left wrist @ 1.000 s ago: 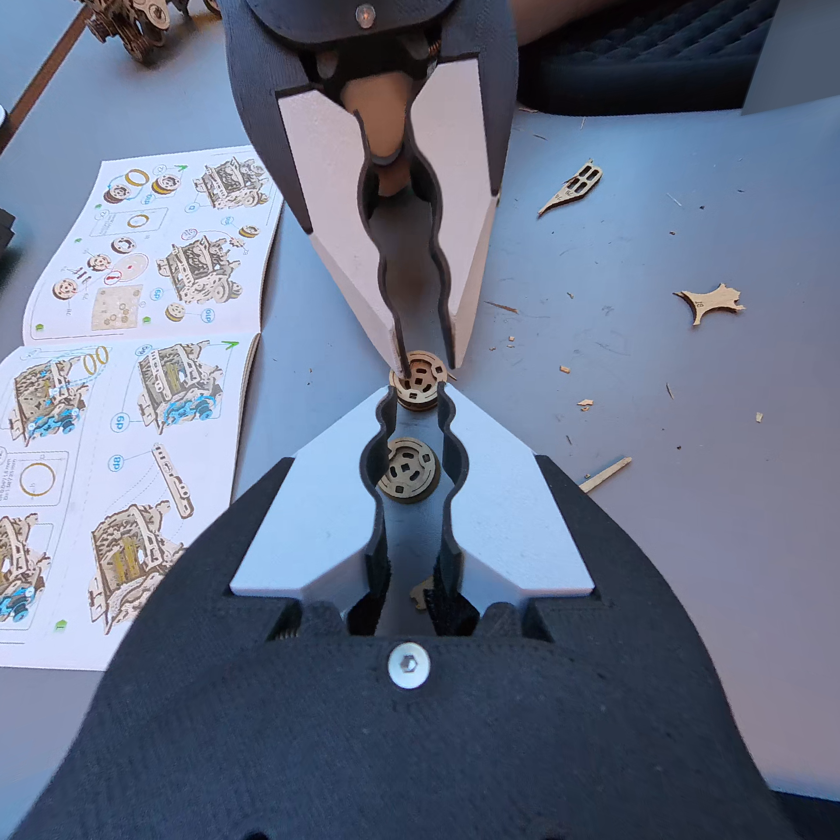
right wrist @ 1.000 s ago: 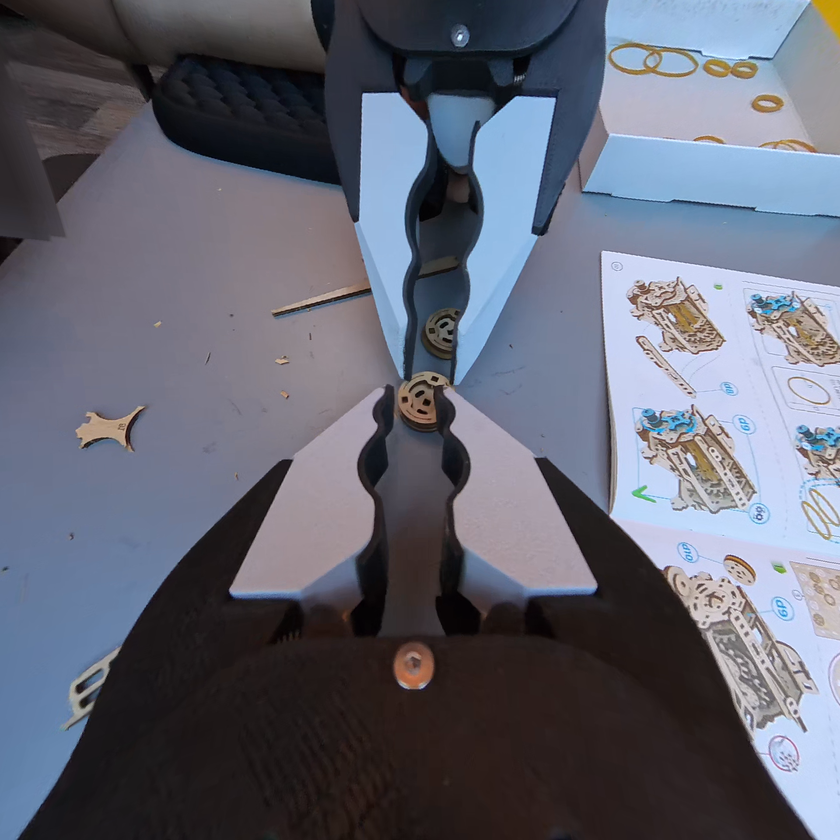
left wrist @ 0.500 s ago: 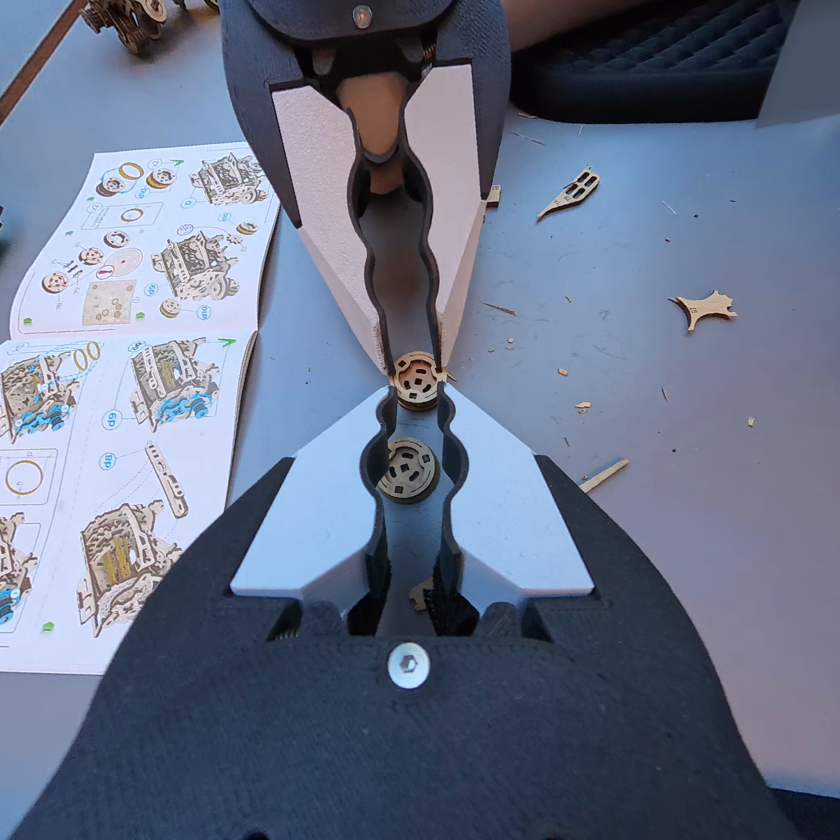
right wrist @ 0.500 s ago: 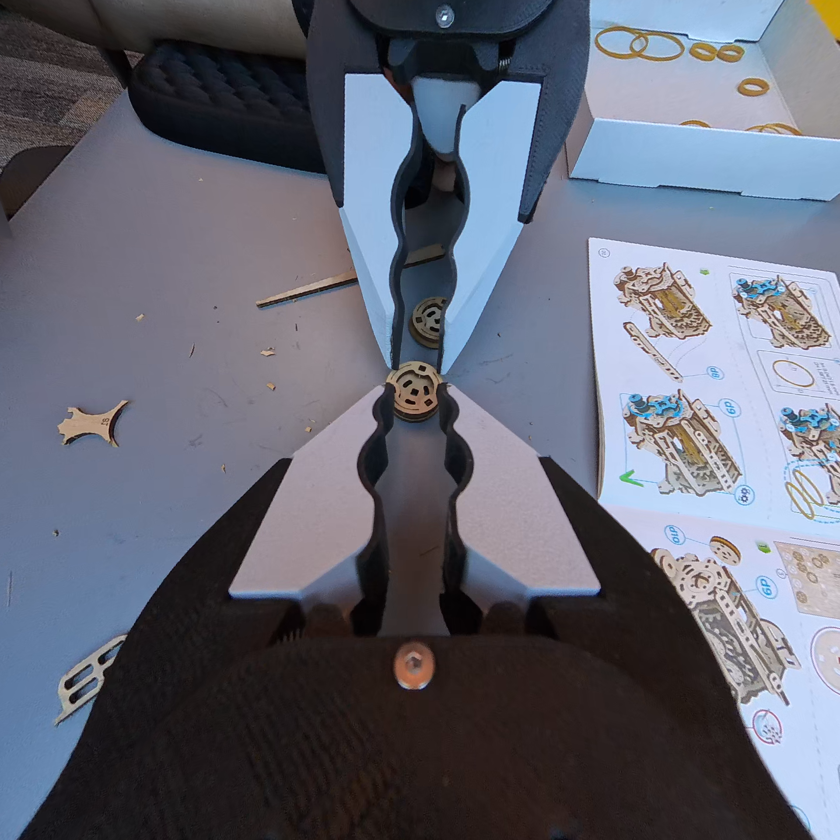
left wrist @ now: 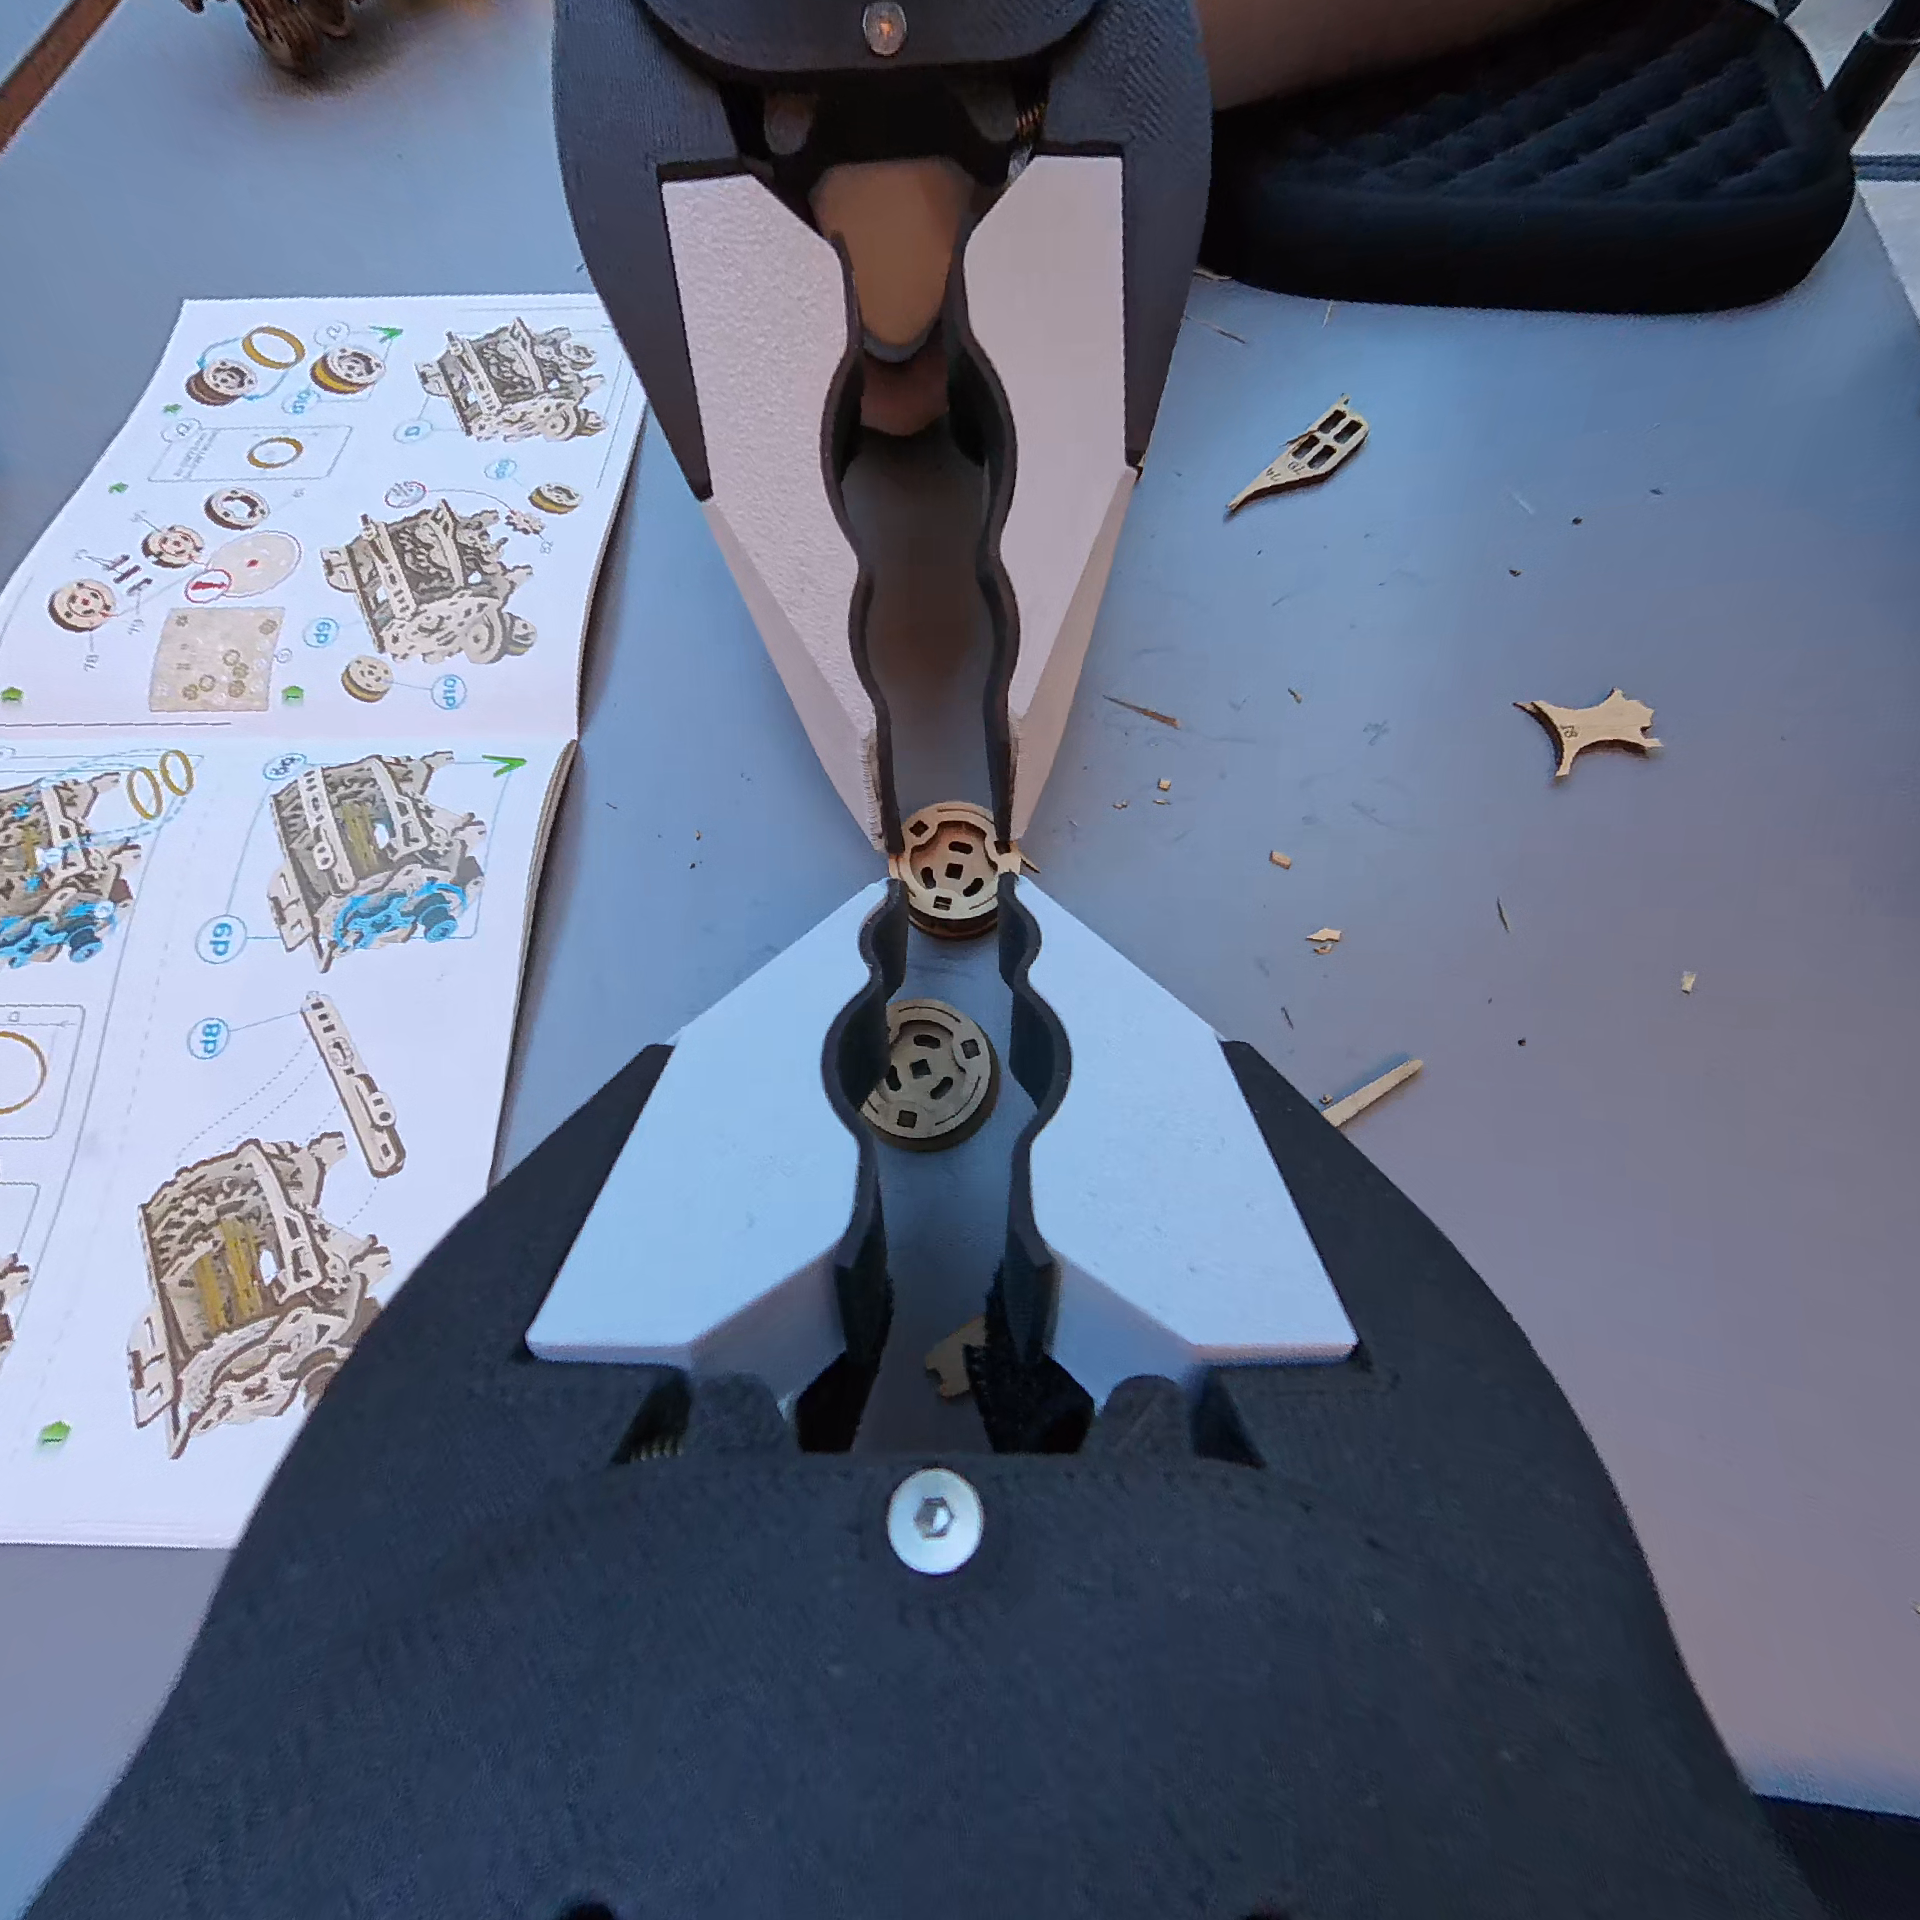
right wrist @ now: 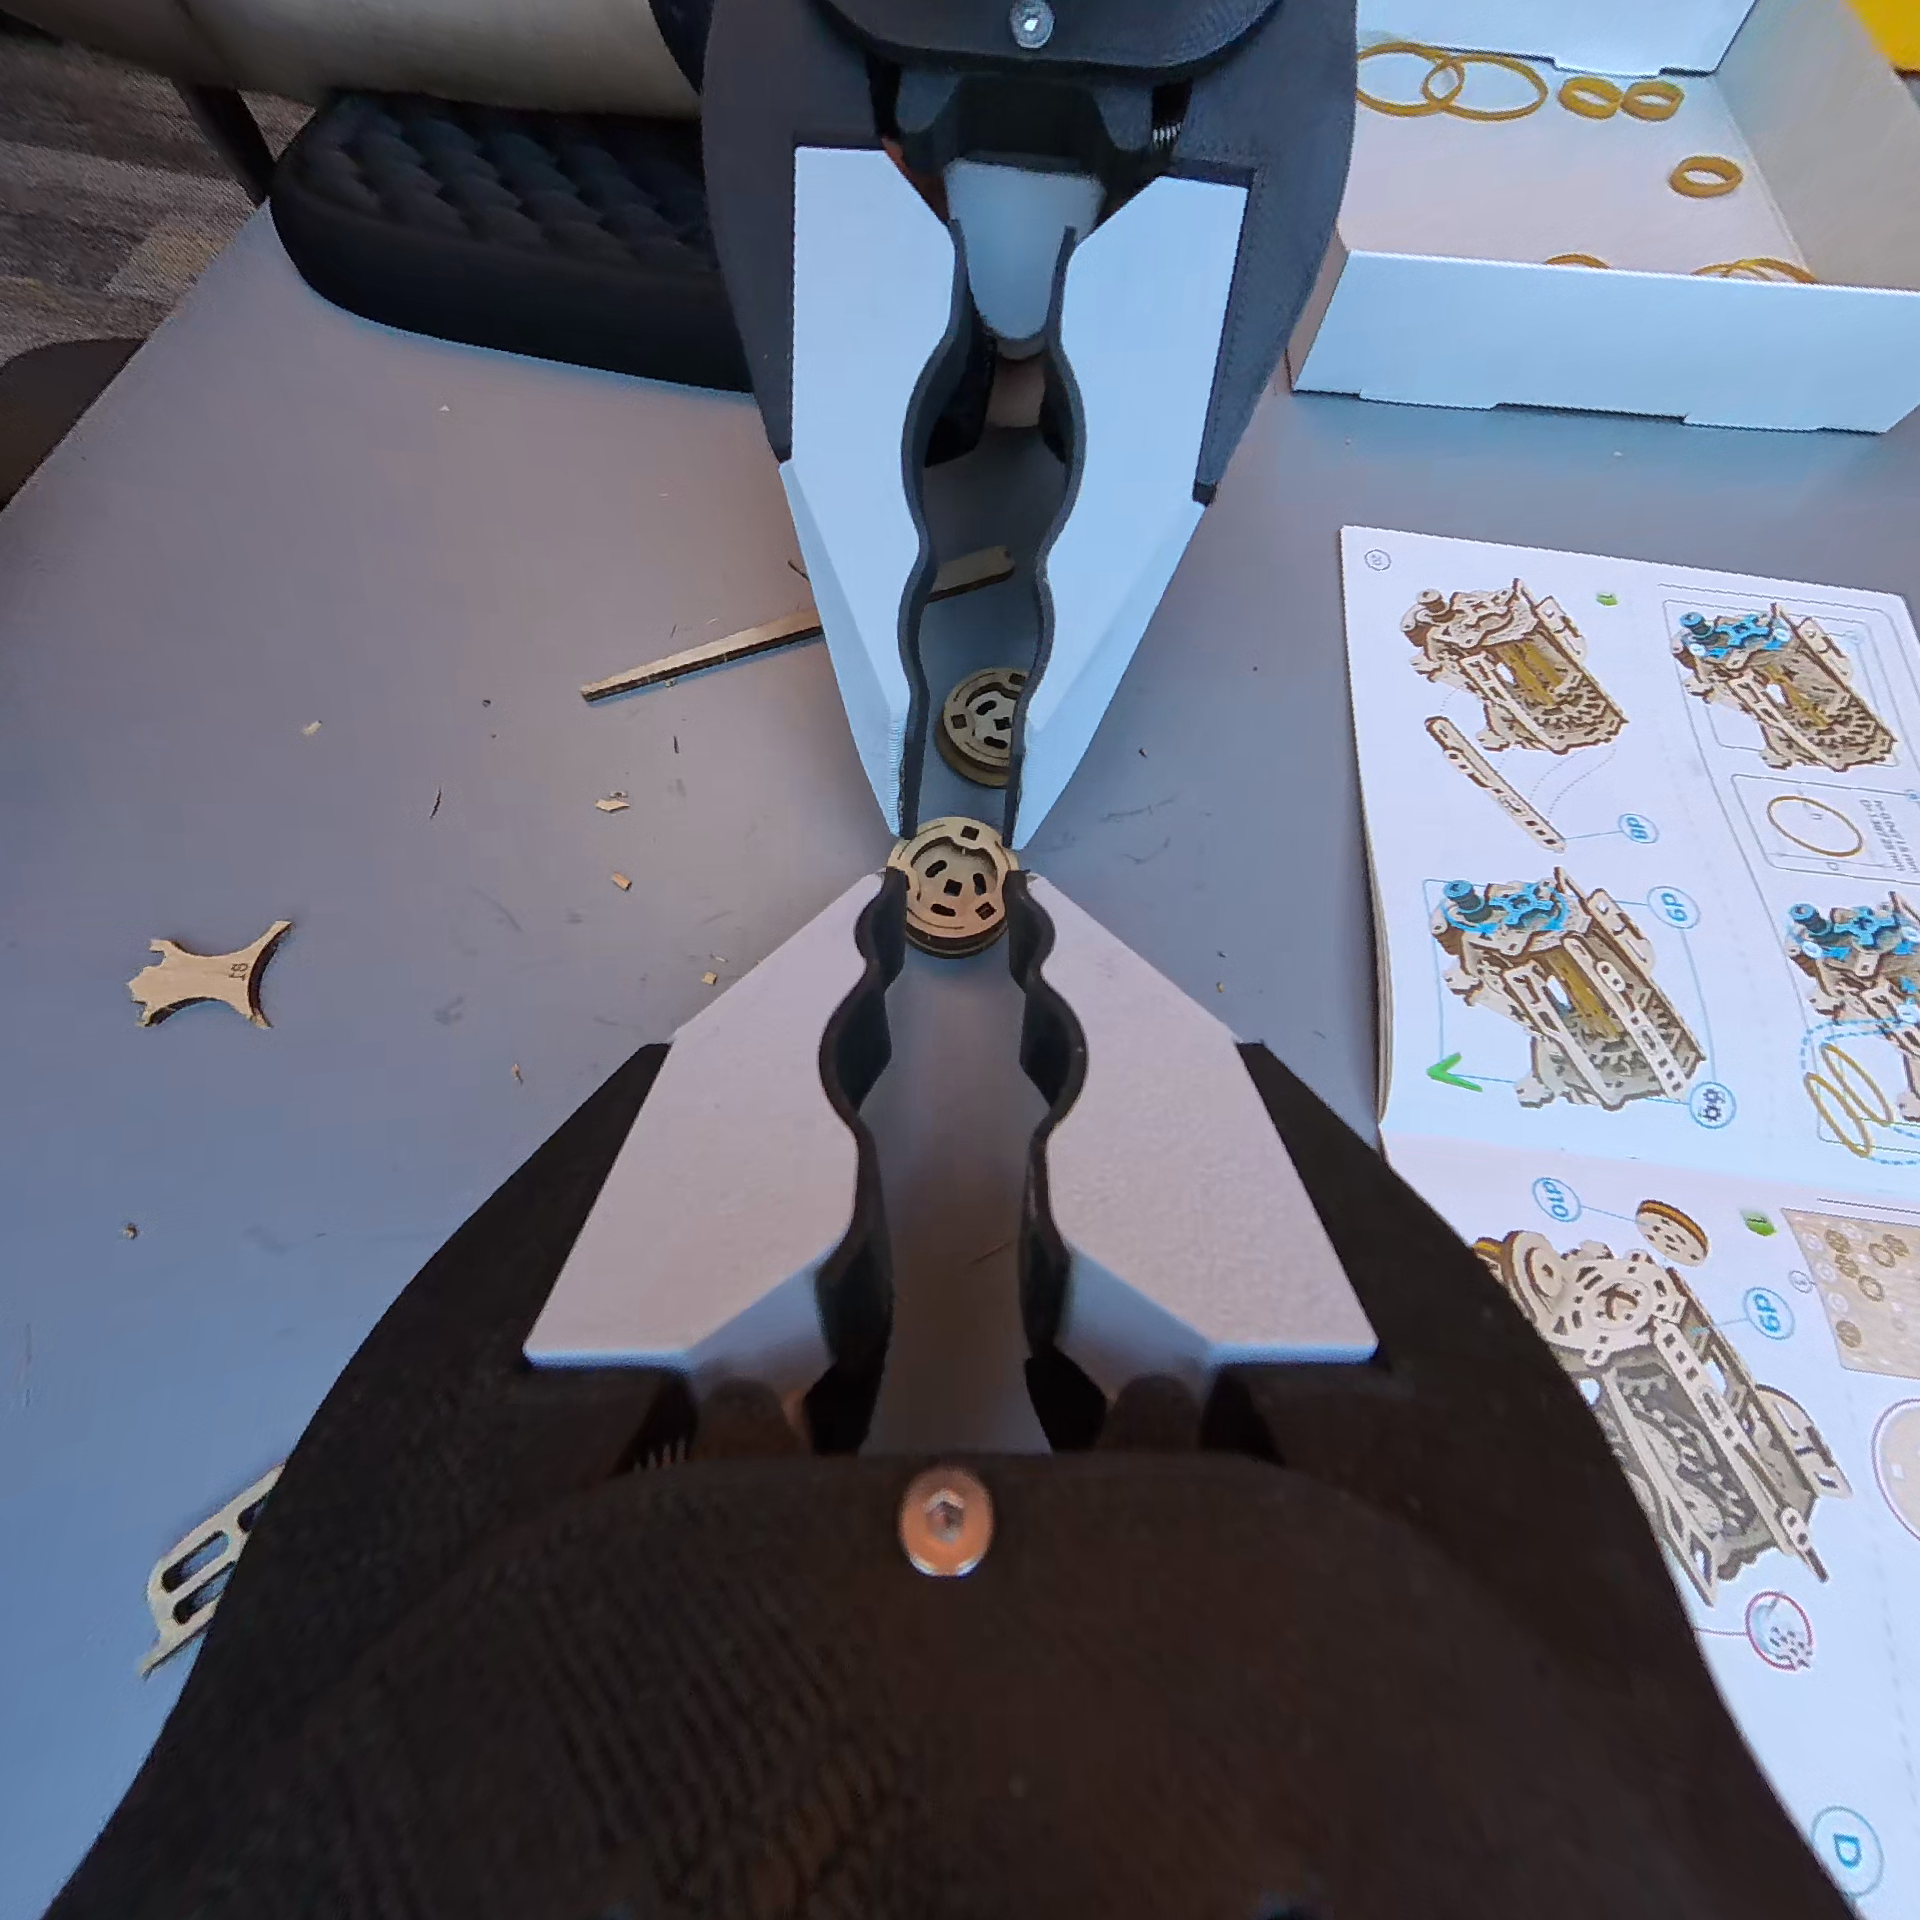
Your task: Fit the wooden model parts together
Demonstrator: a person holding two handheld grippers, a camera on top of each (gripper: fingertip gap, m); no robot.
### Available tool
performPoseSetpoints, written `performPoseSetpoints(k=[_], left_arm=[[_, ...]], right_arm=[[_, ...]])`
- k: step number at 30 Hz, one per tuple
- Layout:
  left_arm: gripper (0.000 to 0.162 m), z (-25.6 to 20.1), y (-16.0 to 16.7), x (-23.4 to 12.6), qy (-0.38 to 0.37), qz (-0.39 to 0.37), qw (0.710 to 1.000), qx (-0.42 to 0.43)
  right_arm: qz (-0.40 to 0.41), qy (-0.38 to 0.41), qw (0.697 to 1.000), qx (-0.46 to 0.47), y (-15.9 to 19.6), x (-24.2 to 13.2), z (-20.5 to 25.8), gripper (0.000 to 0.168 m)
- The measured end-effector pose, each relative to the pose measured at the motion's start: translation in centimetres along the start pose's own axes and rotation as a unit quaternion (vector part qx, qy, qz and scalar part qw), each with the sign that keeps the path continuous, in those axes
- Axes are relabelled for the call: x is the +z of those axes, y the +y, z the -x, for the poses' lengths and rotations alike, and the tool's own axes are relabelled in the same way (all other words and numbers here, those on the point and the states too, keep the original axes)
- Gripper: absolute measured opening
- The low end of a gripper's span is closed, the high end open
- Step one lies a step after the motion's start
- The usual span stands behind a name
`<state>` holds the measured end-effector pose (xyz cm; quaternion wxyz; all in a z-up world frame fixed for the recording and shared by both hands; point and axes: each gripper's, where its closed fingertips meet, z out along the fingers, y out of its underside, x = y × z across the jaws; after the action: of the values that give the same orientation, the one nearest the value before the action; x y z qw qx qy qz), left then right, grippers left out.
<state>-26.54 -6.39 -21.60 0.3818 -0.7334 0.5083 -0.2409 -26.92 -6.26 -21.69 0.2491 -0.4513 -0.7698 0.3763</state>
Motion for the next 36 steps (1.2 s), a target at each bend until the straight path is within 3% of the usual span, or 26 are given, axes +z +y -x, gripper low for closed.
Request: performPoseSetpoints(k=[13, 33, 34, 36], left_arm=[[0.015, 0.0, 0.1, 0.0, 0.032, 0.004, 0.999, -0.025], [0.014, -0.2, 0.0, 0.1, 0.014, 0.007, 1.0, 0.003], [0.003, -0.2, 0.0, 0.0, 0.015, 0.007, 1.0, 0.002], [0.0, -0.4, 0.2, 0.1, 0.023, 0.01, 1.0, -0.002]], right_arm=[[0.001, -0.016, 1.0, 0.023, 0.2, 0.1, 0.0, 0.021], [-0.029, -0.015, 0.999, 0.022, -0.8, -0.5, -0.2, 0.015], [-0.018, -0.017, 1.0, 0.015, -0.5, -0.3, 0.0, 0.012], [-0.006, -0.008, 1.0, 0.006, -0.3, 0.0, -0.1, 0.012]])
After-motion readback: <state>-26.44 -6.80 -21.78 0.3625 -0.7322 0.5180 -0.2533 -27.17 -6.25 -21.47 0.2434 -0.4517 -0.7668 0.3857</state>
